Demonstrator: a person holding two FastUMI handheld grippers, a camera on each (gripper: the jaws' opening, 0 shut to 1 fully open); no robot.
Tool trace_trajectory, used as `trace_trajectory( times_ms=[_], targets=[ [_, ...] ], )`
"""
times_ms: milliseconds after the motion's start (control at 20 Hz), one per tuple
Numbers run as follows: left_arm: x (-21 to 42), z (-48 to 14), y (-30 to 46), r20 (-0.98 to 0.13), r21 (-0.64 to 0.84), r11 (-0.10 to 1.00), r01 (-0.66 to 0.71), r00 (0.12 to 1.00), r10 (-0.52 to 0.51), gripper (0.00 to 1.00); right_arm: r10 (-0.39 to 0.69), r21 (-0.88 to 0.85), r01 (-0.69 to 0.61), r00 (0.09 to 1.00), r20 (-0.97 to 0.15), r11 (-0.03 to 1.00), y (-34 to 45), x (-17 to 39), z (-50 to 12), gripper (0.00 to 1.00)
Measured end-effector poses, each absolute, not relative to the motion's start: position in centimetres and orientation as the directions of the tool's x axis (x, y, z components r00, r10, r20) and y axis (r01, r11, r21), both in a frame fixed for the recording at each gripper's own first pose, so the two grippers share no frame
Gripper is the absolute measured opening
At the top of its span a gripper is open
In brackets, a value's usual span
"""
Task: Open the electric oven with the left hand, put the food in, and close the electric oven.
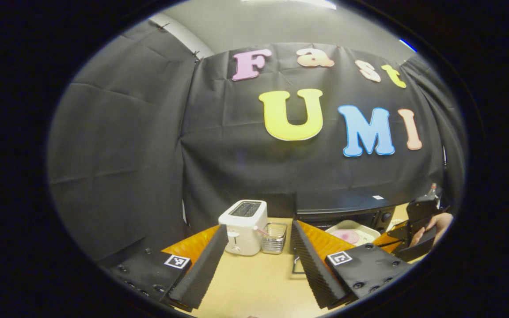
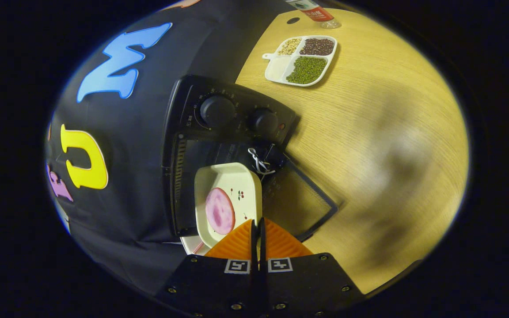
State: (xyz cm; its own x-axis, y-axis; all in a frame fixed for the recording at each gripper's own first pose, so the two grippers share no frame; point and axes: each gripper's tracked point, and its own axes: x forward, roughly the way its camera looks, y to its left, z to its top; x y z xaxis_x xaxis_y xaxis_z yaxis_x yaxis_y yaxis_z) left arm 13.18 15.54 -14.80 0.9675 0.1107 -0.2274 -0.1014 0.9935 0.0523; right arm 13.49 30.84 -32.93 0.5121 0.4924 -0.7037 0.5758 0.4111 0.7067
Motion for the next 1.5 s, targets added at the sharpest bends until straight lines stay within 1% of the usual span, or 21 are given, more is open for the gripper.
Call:
trace_trajectory(
  times_ms=[50, 100, 250, 300, 450, 500, 600, 700, 750, 850, 900, 950, 1000, 1050, 1100, 1150, 1200, 1250, 1300, 1500],
  targets=[
    [13.5, -14.9, 15.7, -0.231, 0.054, 0.994, -0.100, 0.967, 0.110, 1.00, 0.491, 0.712, 0.583, 0.521, -0.698, 0.391, 31.5, 14.1, -33.2, 0.00],
    [13.5, -15.2, 15.9, -0.236, 0.052, 0.994, -0.100, 0.966, 0.109, 0.97, 0.488, 0.717, 0.590, 0.532, -0.692, 0.373, 32.1, 14.7, -33.4, 0.00],
    [13.7, -16.2, 16.5, -0.252, 0.053, 0.993, -0.101, 0.961, 0.111, 0.97, 0.457, 0.718, 0.608, 0.561, -0.691, 0.338, 33.1, 16.1, -34.1, 0.01],
    [13.4, -16.5, 16.8, -0.257, 0.056, 0.993, -0.104, 0.959, 0.116, 1.00, 0.446, 0.717, 0.616, 0.569, -0.691, 0.327, 33.2, 16.5, -34.4, 0.01],
    [12.9, -16.9, 17.5, -0.272, 0.064, 0.992, -0.113, 0.954, 0.126, 0.94, 0.417, 0.714, 0.637, 0.587, -0.694, 0.292, 33.6, 17.9, -35.4, 0.01],
    [12.9, -17.2, 17.6, -0.275, 0.066, 0.991, -0.114, 0.953, 0.128, 0.97, 0.408, 0.716, 0.638, 0.596, -0.692, 0.282, 33.8, 18.5, -35.5, 0.01],
    [12.8, -17.6, 17.8, -0.286, 0.076, 0.990, -0.119, 0.949, 0.136, 0.97, 0.406, 0.724, 0.640, 0.608, -0.682, 0.257, 34.3, 19.4, -35.6, 0.02],
    [12.7, -17.7, 17.7, -0.290, 0.076, 0.990, -0.120, 0.947, 0.137, 0.97, 0.414, 0.727, 0.639, 0.608, -0.678, 0.253, 34.8, 19.8, -35.6, 0.03],
    [12.7, -17.7, 17.5, -0.290, 0.078, 0.990, -0.119, 0.947, 0.136, 0.92, 0.427, 0.737, 0.631, 0.613, -0.665, 0.243, 35.2, 19.9, -35.3, 0.03],
    [12.8, -17.7, 17.1, -0.289, 0.079, 0.991, -0.111, 0.948, 0.129, 0.97, 0.455, 0.745, 0.617, 0.604, -0.654, 0.251, 35.7, 19.5, -35.1, 0.09],
    [13.0, -17.7, 16.8, -0.290, 0.077, 0.992, -0.104, 0.949, 0.122, 1.00, 0.468, 0.749, 0.612, 0.600, -0.648, 0.254, 35.8, 19.1, -34.8, 0.17],
    [13.0, -17.8, 16.4, -0.289, 0.077, 0.992, -0.099, 0.950, 0.117, 1.00, 0.486, 0.761, 0.599, 0.603, -0.633, 0.248, 36.0, 18.9, -34.3, 0.10],
    [13.0, -17.6, 16.2, -0.286, 0.076, 0.993, -0.094, 0.952, 0.112, 1.00, 0.499, 0.769, 0.587, 0.602, -0.623, 0.253, 36.1, 18.7, -34.1, 0.11],
    [13.2, -17.5, 15.8, -0.280, 0.074, 0.993, -0.091, 0.954, 0.108, 0.99, 0.506, 0.779, 0.572, 0.606, -0.613, 0.259, 36.0, 18.5, -33.6, 0.28],
    [13.3, -17.4, 15.5, -0.277, 0.071, 0.994, -0.088, 0.955, 0.105, 0.98, 0.515, 0.791, 0.552, 0.612, -0.600, 0.264, 36.0, 18.4, -32.9, 0.22],
    [13.1, -17.5, 15.2, -0.276, 0.067, 0.994, -0.087, 0.956, 0.102, 0.97, 0.526, 0.801, 0.531, 0.615, -0.588, 0.275, 35.9, 18.2, -32.4, 0.54],
    [13.1, -17.5, 14.9, -0.276, 0.059, 0.995, -0.084, 0.956, 0.097, 1.00, 0.534, 0.811, 0.509, 0.617, -0.578, 0.288, 35.6, 17.7, -31.7, 0.88],
    [13.0, -17.5, 14.5, -0.277, 0.052, 0.995, -0.079, 0.957, 0.091, 1.00, 0.541, 0.817, 0.486, 0.616, -0.572, 0.311, 34.9, 17.3, -31.1, 0.97],
    [12.9, -17.6, 14.1, -0.278, 0.046, 0.996, -0.074, 0.957, 0.084, 0.97, 0.544, 0.822, 0.459, 0.617, -0.569, 0.338, 34.7, 16.8, -30.5, 0.98],
    [12.4, -18.9, 12.0, -0.304, 0.027, 0.999, -0.033, 0.952, 0.040, 0.97, 0.557, 0.836, 0.310, 0.634, -0.536, 0.452, 32.2, 14.8, -27.7, 0.98]
  ],
)
